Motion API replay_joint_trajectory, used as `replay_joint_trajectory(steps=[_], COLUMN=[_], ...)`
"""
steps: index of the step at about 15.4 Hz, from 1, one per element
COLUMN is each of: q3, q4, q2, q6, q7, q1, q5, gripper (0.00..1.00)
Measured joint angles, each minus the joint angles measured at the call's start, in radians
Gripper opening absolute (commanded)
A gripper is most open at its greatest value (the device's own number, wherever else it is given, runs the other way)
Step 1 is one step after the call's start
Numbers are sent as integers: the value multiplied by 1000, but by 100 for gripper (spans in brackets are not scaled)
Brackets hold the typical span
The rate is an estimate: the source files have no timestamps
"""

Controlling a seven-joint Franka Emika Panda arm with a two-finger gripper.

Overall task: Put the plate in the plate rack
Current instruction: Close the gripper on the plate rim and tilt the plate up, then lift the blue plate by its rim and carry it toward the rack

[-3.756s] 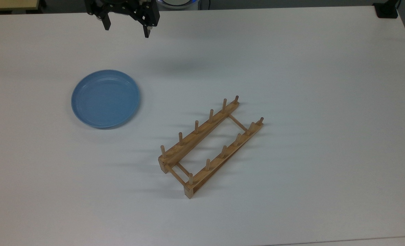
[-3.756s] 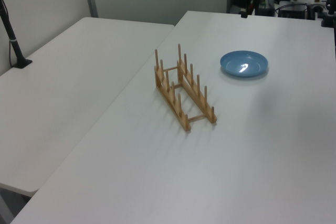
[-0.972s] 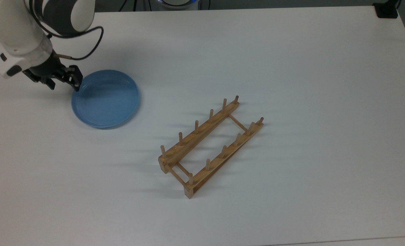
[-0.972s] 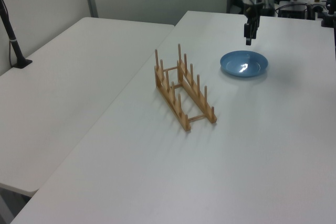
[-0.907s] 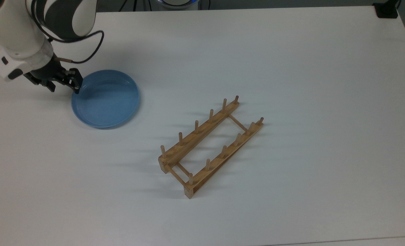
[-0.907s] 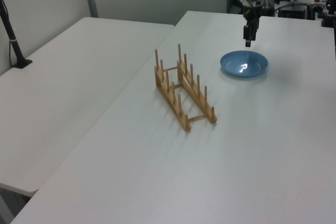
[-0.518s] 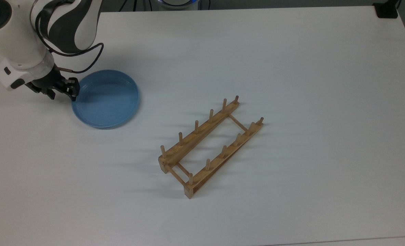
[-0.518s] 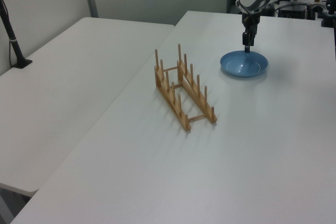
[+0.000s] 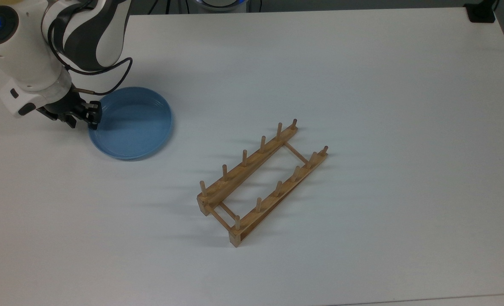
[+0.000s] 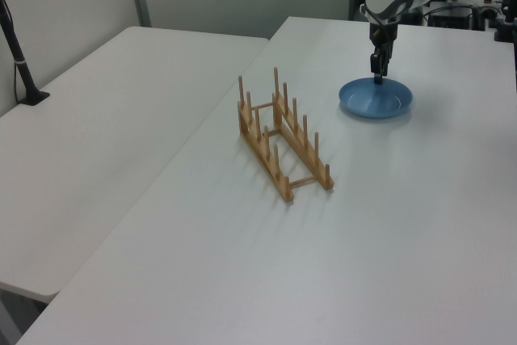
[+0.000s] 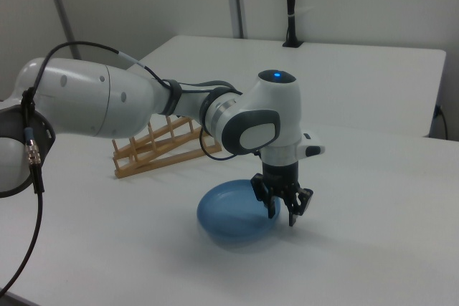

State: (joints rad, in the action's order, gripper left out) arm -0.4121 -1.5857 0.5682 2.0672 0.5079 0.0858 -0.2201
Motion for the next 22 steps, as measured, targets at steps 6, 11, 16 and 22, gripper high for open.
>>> replay_joint_trajectory(steps=[6,11,16,22], q3=[5,5,5,-12], q4=[1,13,19,36], q2=[5,2,-6,-89], q6=[0,0,0,-26], q7=[0,0,0,80], q1=[-11,-33,-40,-39], q5=[-2,-26,-26,-27], gripper=[2,0,0,0])
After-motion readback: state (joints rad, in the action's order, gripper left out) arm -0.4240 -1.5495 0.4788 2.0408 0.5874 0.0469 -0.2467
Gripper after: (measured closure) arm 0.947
